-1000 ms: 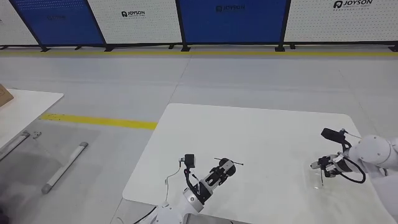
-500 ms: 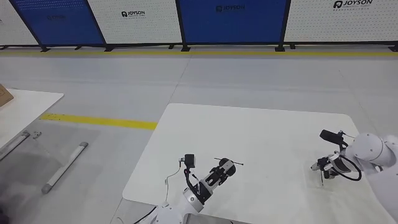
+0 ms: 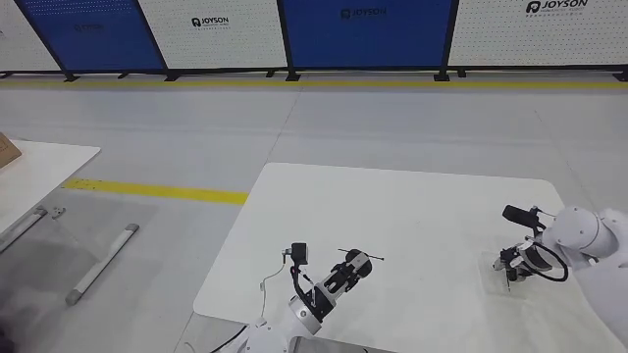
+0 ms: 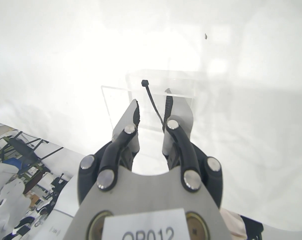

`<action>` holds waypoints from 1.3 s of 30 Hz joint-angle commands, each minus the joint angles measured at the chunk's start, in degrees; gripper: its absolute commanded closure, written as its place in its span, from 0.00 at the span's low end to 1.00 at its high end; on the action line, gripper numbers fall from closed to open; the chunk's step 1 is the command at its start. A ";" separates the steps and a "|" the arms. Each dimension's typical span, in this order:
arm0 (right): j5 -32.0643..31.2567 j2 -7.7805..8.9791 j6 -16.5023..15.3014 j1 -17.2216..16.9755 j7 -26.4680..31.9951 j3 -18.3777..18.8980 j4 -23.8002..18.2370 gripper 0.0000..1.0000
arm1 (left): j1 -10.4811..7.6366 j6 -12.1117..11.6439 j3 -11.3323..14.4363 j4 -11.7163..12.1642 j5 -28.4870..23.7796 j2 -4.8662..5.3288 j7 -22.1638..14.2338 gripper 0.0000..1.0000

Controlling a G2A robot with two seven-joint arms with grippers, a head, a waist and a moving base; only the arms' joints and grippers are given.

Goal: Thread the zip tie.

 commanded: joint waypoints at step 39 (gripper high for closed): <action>-0.59 6.31 3.10 -22.78 -7.51 19.57 -33.11 1.00 | 0.00 0.00 0.00 0.00 0.00 0.00 0.00 1.00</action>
